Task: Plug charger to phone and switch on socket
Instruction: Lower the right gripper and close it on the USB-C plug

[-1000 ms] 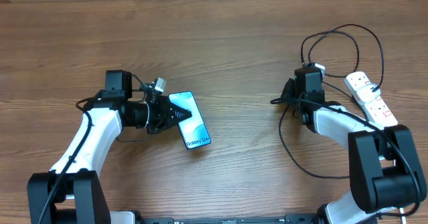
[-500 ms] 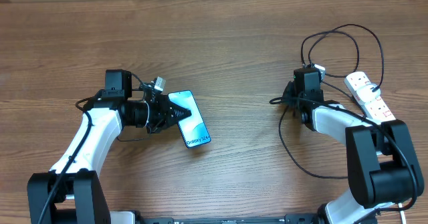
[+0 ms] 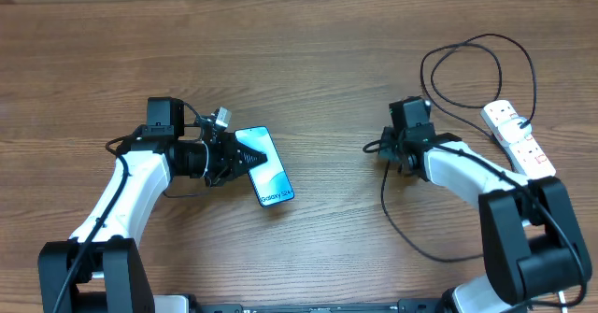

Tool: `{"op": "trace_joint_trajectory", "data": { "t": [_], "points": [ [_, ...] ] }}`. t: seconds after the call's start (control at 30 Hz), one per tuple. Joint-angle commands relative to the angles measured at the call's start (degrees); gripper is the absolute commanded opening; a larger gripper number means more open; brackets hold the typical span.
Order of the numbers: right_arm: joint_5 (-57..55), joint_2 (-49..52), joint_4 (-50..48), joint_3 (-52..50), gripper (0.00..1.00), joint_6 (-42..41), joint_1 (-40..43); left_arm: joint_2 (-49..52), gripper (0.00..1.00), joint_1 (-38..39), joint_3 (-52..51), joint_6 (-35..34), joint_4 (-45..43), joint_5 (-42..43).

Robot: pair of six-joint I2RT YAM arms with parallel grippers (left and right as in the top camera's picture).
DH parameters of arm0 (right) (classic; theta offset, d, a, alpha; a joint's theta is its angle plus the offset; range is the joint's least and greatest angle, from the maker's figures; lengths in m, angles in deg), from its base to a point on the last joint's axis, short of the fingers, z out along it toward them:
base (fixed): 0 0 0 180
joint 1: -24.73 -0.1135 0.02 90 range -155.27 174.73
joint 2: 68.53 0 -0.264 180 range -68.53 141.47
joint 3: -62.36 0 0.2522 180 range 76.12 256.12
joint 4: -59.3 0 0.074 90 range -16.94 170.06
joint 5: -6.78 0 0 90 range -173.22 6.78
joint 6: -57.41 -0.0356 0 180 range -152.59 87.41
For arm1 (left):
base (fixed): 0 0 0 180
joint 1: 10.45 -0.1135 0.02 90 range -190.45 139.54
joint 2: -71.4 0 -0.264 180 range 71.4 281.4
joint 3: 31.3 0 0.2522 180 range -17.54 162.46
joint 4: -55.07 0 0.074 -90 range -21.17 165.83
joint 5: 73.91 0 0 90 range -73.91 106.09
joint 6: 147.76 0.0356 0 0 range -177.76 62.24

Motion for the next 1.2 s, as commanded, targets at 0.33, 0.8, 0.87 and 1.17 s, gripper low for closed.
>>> {"op": "trace_joint_trajectory", "data": {
  "t": [0.33,0.8,0.87,1.17],
  "points": [
    [16.3,2.9,21.3,-3.2,0.3,-1.3,-0.8,-0.7,0.04,0.2,0.5,-0.2,-0.5,1.8],
    [8.2,2.9,14.1,-3.2,1.0,-3.1,-0.6,-0.7,0.04,0.2,0.5,-0.2,-0.5,1.8],
    [7.2,2.9,13.9,-3.2,1.0,-3.0,-0.6,-0.7,0.04,0.2,0.5,-0.2,-0.5,1.8],
    [7.3,2.9,12.0,-3.3,0.85,-4.1,-0.6,-0.7,0.04,0.2,0.5,-0.2,-0.4,1.8]
  ]
}}
